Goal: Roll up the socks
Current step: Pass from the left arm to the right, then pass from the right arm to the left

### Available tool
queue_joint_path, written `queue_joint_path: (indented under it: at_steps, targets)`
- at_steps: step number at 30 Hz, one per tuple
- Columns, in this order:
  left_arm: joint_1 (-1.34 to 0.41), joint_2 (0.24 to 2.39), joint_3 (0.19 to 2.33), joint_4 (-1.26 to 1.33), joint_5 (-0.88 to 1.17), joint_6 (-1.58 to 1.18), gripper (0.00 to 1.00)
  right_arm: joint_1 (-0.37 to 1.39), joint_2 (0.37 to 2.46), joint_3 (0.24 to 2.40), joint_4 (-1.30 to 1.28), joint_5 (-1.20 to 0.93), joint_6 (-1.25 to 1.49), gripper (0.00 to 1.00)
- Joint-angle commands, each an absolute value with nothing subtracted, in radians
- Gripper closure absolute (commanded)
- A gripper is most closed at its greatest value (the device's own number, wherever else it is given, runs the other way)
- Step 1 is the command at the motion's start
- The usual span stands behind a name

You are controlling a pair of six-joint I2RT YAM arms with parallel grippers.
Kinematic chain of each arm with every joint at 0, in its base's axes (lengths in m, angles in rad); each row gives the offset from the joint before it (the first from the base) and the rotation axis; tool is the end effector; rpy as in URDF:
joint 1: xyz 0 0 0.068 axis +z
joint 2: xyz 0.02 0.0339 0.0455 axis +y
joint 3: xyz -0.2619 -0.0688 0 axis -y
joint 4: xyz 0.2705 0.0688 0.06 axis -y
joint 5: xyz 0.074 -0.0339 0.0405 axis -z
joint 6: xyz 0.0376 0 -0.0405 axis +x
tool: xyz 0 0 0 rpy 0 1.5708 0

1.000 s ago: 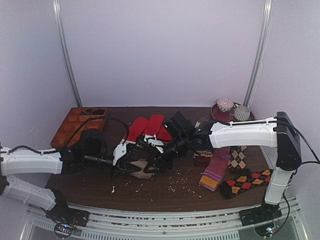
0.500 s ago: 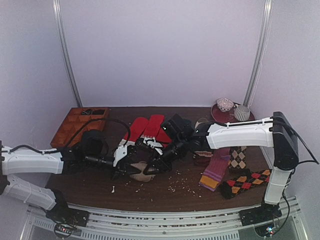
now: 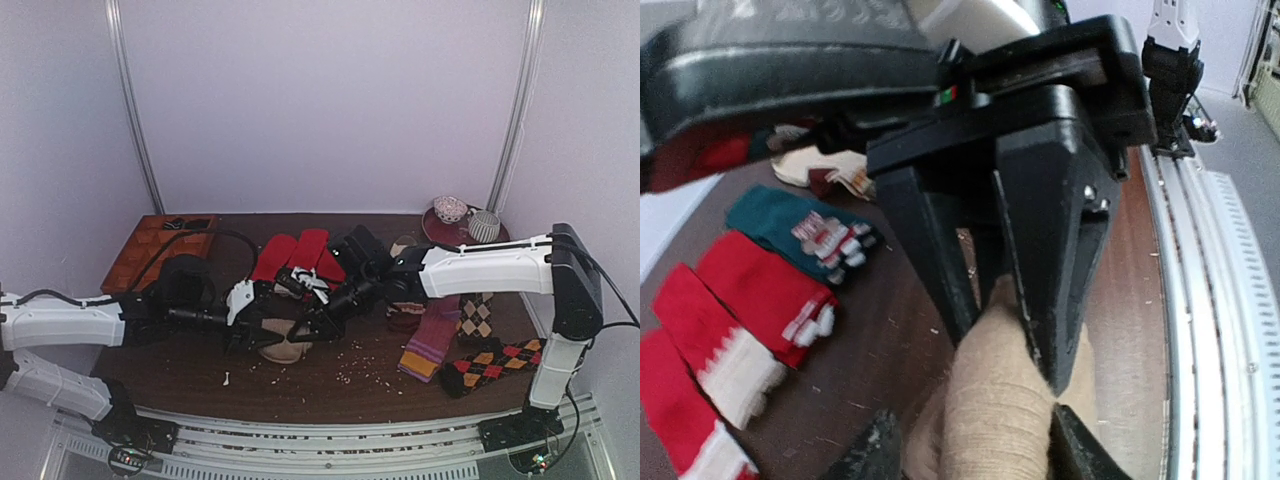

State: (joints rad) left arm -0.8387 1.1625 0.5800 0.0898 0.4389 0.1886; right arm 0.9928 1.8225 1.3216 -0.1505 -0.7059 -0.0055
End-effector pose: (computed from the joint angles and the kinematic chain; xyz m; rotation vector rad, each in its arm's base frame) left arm 0.1687 -0.2116 0.2041 1.2784 1.6947 -0.8467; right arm 0.2161 0.3759 0.2277 -1.4859 1.8392 1.3002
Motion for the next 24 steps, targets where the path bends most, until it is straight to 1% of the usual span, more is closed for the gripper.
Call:
queue_joint_path:
  at_steps: [1, 3, 4, 5, 6, 8, 10, 13, 16, 17, 19, 20, 21, 23, 24]
  targets:
    - [-0.834, 1.069, 0.603, 0.225, 0.307, 0.165, 0.37, 0.978, 1.716, 1.301, -0.05, -0.677, 0.046, 1.0]
    - [-0.834, 1.019, 0.591, 0.232, 0.223, 0.144, 0.29, 0.964, 1.695, 1.288, -0.047, -0.652, 0.051, 1.0]
    - [-0.834, 0.991, 0.583, 0.235, 0.183, 0.131, 0.22, 0.958, 1.683, 1.28, -0.042, -0.635, 0.052, 1.0]
    - [-0.836, 0.967, 0.575, 0.24, 0.132, 0.106, 0.09, 0.954, 1.671, 1.273, -0.033, -0.618, 0.054, 1.0]
    - [-0.835, 0.944, 0.57, 0.243, 0.066, 0.063, 0.03, 0.949, 1.659, 1.267, -0.025, -0.595, 0.058, 1.0]
    - [-0.834, 0.917, 0.584, 0.203, -0.041, -0.018, 0.02, 0.941, 1.64, 1.256, -0.003, -0.548, 0.07, 1.0]
    - [-0.833, 0.916, 0.622, 0.13, -0.09, -0.08, 0.02, 0.933, 1.628, 1.251, 0.012, -0.495, 0.08, 1.0]
    - [-0.833, 0.947, 0.696, 0.032, -0.043, -0.154, 0.02, 0.929, 1.622, 1.248, 0.037, -0.408, 0.087, 1.0]
    - [-0.833, 0.969, 0.733, 0.019, 0.091, -0.273, 0.02, 0.93, 1.611, 1.228, 0.082, -0.295, 0.09, 1.0]
    - [-0.833, 0.967, 0.735, 0.031, 0.139, -0.313, 0.1, 0.93, 1.602, 1.213, 0.111, -0.254, 0.09, 1.0]
    - [-0.834, 0.937, 0.715, 0.082, 0.217, -0.384, 0.33, 0.931, 1.571, 1.168, 0.185, -0.18, 0.092, 1.0]
    - [-0.833, 0.912, 0.685, 0.122, 0.236, -0.433, 0.39, 0.932, 1.56, 1.149, 0.22, -0.148, 0.091, 1.0]
    - [-0.834, 0.879, 0.664, 0.167, 0.254, -0.48, 0.42, 0.933, 1.551, 1.137, 0.242, -0.123, 0.087, 1.0]
    - [-0.833, 0.822, 0.59, 0.276, 0.287, -0.576, 0.55, 0.937, 1.546, 1.118, 0.279, -0.072, 0.075, 1.0]
    - [-0.832, 0.806, 0.566, 0.312, 0.293, -0.628, 0.58, 0.938, 1.545, 1.112, 0.289, -0.063, 0.072, 1.0]
